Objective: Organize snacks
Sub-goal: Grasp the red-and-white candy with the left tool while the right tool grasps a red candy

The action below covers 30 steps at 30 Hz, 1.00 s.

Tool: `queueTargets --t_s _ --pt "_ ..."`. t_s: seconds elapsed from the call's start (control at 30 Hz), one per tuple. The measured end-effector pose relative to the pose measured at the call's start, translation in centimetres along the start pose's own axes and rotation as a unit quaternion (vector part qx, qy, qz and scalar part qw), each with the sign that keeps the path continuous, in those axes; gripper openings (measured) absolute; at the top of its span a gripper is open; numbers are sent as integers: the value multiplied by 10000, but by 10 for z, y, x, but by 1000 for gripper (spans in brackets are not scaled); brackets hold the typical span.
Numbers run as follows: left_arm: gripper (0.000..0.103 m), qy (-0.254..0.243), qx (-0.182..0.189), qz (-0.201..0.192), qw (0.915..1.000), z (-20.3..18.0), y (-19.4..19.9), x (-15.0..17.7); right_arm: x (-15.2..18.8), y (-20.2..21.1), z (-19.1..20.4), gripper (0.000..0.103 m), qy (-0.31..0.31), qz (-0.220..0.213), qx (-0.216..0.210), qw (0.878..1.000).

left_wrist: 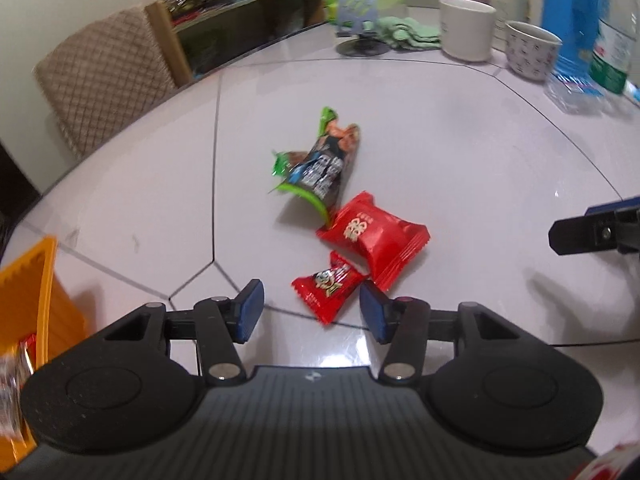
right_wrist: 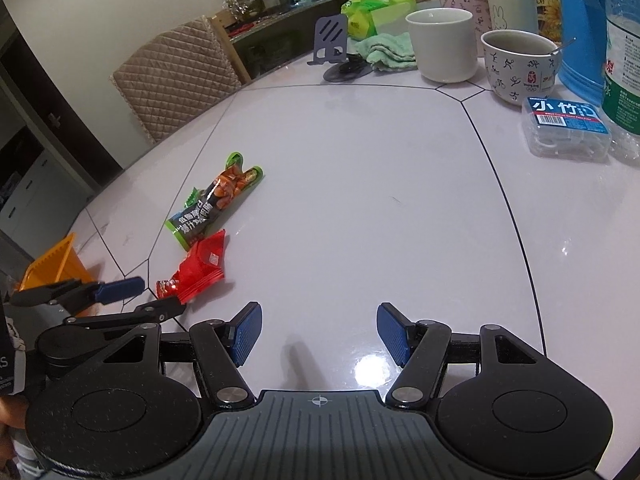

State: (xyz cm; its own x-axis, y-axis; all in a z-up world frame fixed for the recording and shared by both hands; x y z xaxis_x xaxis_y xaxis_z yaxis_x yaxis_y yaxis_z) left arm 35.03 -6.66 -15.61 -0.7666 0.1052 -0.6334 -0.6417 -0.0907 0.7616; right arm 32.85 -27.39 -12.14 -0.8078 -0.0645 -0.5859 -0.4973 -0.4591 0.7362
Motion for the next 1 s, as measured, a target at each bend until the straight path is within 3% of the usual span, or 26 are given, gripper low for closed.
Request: queueTargets --t_s 0.17,0.33,0.53,0.57,1.0 --pt "52 -237 101 -33 9997 -4 -5 -5 1 -1 -1 64 -44 22 44 10000" --pt "35 -284 363 20 9989 -5 -5 -6 1 -2 1 64 -14 31 49 10000" --pt "31 -173 382 48 9991 -3 -1 -2 -1 -7 7 64 75 52 20 10000" --pt "25 -138 391 80 9991 -1 0 -1 -2 -8 9 64 101 54 13 9999" --pt "23 1122 202 351 9929 46 22 12 -14 -29 54 64 1004 -113 -397 9941"
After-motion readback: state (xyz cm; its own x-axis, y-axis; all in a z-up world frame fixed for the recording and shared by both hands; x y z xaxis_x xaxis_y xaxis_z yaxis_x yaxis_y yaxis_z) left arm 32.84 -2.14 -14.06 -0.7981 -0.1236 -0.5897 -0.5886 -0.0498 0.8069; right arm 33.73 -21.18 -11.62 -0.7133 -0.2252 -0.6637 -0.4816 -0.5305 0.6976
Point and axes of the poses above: each gripper's, at about its wrist camera, not at the fingertips, and y roughly against the way its jaws point, z to its left, x to its underside, the point moved 1 cm from there along -y, roughly the way its jaws point, and after that the axes turned 5 degrees about y, right-handed, at the moved point
